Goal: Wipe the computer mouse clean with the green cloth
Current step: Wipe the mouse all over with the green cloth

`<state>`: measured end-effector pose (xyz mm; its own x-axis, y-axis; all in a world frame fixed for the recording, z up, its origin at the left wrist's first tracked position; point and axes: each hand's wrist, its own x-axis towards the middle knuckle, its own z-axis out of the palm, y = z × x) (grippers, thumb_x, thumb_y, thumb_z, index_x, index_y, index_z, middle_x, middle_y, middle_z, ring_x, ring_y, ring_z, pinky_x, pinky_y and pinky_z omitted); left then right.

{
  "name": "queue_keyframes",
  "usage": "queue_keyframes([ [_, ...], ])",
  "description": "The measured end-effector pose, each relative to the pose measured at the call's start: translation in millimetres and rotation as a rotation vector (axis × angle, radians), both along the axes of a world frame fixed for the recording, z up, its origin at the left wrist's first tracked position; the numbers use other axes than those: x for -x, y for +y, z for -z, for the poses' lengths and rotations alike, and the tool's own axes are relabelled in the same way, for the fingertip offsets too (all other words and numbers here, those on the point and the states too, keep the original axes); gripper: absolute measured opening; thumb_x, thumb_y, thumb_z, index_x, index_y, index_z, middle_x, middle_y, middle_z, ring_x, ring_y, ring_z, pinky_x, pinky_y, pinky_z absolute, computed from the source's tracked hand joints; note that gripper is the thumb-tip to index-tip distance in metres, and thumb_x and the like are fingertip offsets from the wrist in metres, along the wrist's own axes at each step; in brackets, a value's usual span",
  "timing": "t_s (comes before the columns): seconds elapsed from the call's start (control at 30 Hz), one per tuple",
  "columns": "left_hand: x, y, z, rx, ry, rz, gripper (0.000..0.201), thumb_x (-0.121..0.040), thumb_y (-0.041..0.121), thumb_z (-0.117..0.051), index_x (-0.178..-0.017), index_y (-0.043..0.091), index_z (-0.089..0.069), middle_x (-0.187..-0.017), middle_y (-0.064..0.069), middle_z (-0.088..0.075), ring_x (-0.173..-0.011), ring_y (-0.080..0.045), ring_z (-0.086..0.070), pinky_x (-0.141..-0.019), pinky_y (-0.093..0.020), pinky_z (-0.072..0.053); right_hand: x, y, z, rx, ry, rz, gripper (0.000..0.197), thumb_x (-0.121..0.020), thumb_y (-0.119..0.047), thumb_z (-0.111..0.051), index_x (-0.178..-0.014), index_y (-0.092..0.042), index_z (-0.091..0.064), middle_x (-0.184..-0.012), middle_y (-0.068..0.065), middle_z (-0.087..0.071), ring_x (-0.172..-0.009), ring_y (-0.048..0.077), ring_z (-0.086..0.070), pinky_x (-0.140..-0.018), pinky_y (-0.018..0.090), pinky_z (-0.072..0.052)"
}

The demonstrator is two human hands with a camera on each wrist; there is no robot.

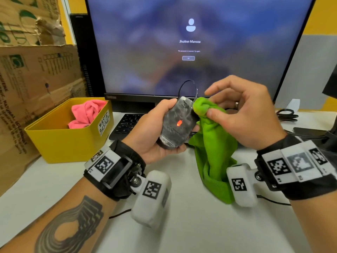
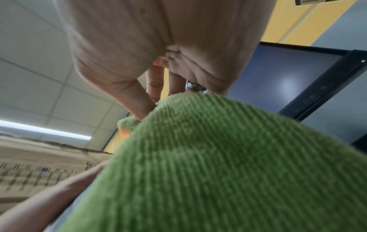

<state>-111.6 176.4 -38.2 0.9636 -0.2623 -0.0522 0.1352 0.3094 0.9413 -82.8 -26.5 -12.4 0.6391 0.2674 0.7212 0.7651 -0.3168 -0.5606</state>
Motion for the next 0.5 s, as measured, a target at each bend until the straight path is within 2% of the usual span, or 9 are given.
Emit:
queue_keyframes([
  [0.07,-1,-1,2,-0.006,0.004,-0.020,0.045,-0.099,0.054,-0.051,-0.117,0.018,-0.070,-0.098,-0.016,-0.070,-0.087,-0.029,-0.061,-0.065,-0.034,-0.049,2,10,7,0.070,-0.071,0.025,0.021,-0.077,-0.009,-0.082,-0.092,-0.023,-0.078,-0.084,-0.001,-0.072,-0.073,0.016,-0.071,-0.066,0.029,-0.058],
  [0.17,-1,1,2,0.009,0.006,-0.067,0.044,-0.097,0.054,-0.054,-0.118,0.018,-0.071,-0.098,-0.013,-0.069,-0.081,-0.025,-0.063,-0.061,-0.035,-0.052,0,11,10,0.139,-0.120,0.059,0.013,-0.074,-0.019,-0.086,-0.086,-0.023,-0.082,-0.078,-0.008,-0.068,-0.070,0.014,-0.066,-0.064,0.025,-0.050],
  [0.23,0,1,1,0.009,0.005,-0.080,0.047,-0.098,0.055,-0.053,-0.118,0.017,-0.072,-0.096,-0.012,-0.070,-0.077,-0.023,-0.062,-0.060,-0.034,-0.051,-2,5,8,0.172,-0.122,0.120,0.011,-0.072,-0.023,-0.087,-0.082,-0.026,-0.083,-0.074,-0.009,-0.069,-0.064,0.014,-0.065,-0.062,0.030,-0.051],
  [0.37,0,-4,1,-0.011,-0.003,-0.011,0.051,-0.100,0.055,-0.046,-0.122,0.016,-0.071,-0.099,-0.016,-0.070,-0.080,-0.025,-0.061,-0.063,-0.031,-0.047,-4,-3,5,0.130,-0.180,0.221,0.015,-0.072,-0.020,-0.078,-0.082,-0.030,-0.082,-0.074,-0.006,-0.073,-0.062,0.015,-0.066,-0.064,0.032,-0.056],
  [0.5,2,-7,2,-0.043,-0.003,-0.069,0.049,-0.100,0.053,-0.049,-0.120,0.015,-0.072,-0.100,-0.016,-0.073,-0.089,-0.029,-0.063,-0.065,-0.034,-0.050,2,4,2,0.080,-0.147,0.192,0.012,-0.073,-0.026,-0.084,-0.085,-0.028,-0.083,-0.075,-0.008,-0.075,-0.062,0.011,-0.068,-0.064,0.029,-0.056],
])
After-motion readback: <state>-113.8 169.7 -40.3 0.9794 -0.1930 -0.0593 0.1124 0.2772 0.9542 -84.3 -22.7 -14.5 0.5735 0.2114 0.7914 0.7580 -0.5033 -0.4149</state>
